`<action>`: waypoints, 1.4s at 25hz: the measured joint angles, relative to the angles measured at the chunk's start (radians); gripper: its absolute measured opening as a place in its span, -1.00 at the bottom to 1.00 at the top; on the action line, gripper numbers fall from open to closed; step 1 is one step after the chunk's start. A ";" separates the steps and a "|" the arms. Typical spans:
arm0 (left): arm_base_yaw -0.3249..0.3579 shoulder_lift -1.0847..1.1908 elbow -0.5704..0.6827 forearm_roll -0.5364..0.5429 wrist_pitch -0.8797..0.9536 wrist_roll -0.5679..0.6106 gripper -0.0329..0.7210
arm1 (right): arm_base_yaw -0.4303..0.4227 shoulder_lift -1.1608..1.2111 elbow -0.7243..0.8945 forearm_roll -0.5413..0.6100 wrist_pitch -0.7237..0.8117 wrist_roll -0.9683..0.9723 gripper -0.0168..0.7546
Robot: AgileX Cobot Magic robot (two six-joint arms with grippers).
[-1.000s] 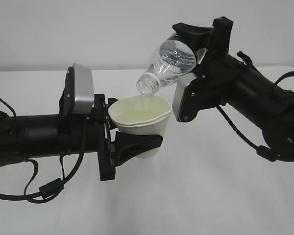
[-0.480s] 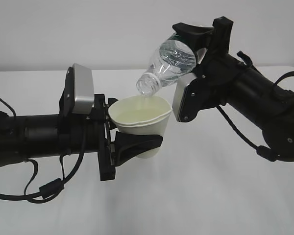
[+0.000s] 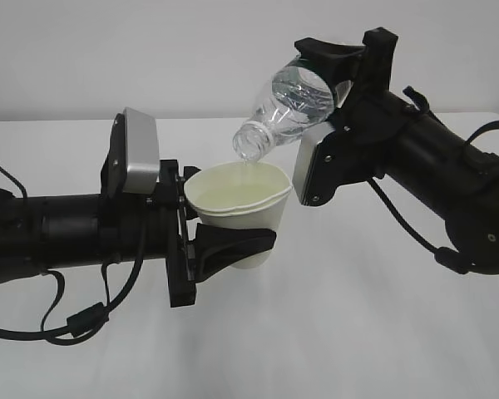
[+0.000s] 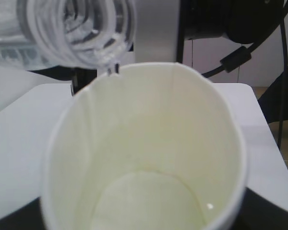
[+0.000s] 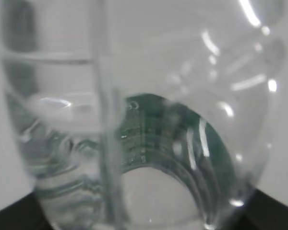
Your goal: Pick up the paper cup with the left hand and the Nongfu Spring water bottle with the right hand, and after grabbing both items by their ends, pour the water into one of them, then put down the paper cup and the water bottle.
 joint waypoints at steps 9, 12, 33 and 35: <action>0.000 0.000 0.000 0.000 0.000 0.000 0.20 | 0.000 0.000 0.000 0.005 -0.001 0.038 0.27; 0.000 0.000 0.000 0.000 0.000 0.000 0.20 | 0.000 0.000 0.000 0.014 -0.002 0.055 0.27; 0.000 0.000 0.000 -0.018 0.000 0.000 0.20 | 0.000 0.000 0.000 0.048 -0.005 0.164 0.27; 0.000 0.000 0.000 -0.018 0.000 0.000 0.20 | 0.000 0.000 0.000 0.052 -0.005 0.184 0.27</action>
